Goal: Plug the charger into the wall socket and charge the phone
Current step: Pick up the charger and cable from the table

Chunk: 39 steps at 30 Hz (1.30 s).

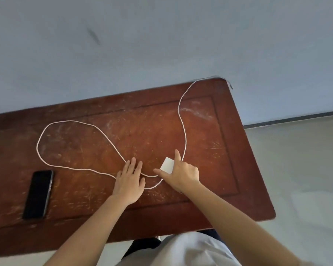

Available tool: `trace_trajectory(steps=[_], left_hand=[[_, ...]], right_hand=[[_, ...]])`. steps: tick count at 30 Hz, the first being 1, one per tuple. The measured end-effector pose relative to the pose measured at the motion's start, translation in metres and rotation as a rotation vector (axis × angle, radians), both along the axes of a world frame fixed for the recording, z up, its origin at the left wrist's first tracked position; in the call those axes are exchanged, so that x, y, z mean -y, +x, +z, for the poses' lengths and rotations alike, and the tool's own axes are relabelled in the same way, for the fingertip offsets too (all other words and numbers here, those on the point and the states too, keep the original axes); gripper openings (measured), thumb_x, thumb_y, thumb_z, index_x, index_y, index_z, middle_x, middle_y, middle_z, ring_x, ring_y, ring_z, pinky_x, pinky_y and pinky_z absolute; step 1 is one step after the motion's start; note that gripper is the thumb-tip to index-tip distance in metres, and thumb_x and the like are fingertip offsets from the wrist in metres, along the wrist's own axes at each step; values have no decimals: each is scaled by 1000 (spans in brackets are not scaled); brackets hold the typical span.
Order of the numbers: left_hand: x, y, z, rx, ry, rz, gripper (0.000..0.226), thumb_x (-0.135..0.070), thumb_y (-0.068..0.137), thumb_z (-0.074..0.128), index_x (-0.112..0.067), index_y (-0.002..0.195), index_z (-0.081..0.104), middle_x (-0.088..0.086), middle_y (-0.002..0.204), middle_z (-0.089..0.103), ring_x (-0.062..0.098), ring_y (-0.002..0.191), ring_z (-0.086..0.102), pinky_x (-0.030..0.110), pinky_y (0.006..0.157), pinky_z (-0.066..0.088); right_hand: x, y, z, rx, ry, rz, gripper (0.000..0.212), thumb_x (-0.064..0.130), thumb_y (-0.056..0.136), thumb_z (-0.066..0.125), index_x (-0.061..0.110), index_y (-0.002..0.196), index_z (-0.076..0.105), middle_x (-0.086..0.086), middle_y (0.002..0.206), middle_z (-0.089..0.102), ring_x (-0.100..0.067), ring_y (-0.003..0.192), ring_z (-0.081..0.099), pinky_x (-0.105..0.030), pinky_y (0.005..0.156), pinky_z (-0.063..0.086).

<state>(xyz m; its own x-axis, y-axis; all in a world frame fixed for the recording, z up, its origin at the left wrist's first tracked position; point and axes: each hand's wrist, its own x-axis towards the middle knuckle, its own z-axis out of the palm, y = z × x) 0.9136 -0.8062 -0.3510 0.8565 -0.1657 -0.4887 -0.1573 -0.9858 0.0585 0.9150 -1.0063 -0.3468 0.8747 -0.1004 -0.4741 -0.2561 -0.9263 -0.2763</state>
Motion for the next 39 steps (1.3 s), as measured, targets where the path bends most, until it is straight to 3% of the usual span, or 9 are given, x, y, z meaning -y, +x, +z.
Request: trace_trajectory(steps=[4,9,12,14,17,21,24,31,39], left_hand=[[15,-4,1,57,87,9,58,-28,98,47,-12,151,32,17,161,26,34,147,25,49,110,37],[27,-10,14,169,147,-143,40,5,68,77,-9,104,73,15,108,70,34,96,67,47,77,53],[38,-11,25,150,195,-176,40,6,68,74,-11,103,69,8,96,67,30,88,65,43,76,52],[45,-13,27,136,230,-200,38,1,77,67,-14,111,64,6,103,67,28,96,64,42,84,49],[51,-20,23,119,250,-201,34,-6,83,62,-16,116,59,2,108,67,25,102,63,39,89,46],[54,-43,30,162,113,-135,30,-7,61,81,-13,86,67,2,74,67,23,70,65,38,64,54],[55,-69,37,277,-82,-120,27,0,54,79,-12,70,61,0,61,57,22,55,57,34,49,49],[17,-113,61,380,-290,154,19,3,69,71,-7,79,59,4,71,56,21,59,55,34,49,51],[-86,-150,90,611,-441,615,17,-11,98,52,-8,112,62,8,108,58,21,86,64,28,74,51]], right_hand=[[13,8,-3,-28,15,41,106,70,79,44,14,158,2,3,67,59,-26,64,63,-33,52,36],[49,-2,-3,-1,171,-50,101,49,75,56,13,157,9,0,87,63,-27,76,60,-33,63,40],[79,-6,2,-6,363,-265,78,46,72,65,15,140,43,-4,104,69,-28,93,67,-33,68,45],[99,-5,5,-54,563,-448,59,35,71,69,15,125,57,-3,101,72,-20,81,71,-33,67,56],[119,-1,5,-208,875,-684,48,17,72,63,6,118,59,-6,90,70,-14,59,69,-29,59,58],[114,-1,3,-397,1182,-822,26,-1,85,48,2,110,52,-14,101,61,-24,81,75,-29,54,57],[94,0,3,-442,1339,-879,40,-6,84,38,-1,122,49,-16,110,60,-28,79,78,-18,31,30],[36,15,30,-367,1659,-885,39,31,90,56,6,119,57,-8,89,69,-8,45,46,-15,27,24],[-45,-12,98,-349,1263,-198,59,73,86,54,15,84,65,4,54,50,-8,41,26,-21,36,22]])
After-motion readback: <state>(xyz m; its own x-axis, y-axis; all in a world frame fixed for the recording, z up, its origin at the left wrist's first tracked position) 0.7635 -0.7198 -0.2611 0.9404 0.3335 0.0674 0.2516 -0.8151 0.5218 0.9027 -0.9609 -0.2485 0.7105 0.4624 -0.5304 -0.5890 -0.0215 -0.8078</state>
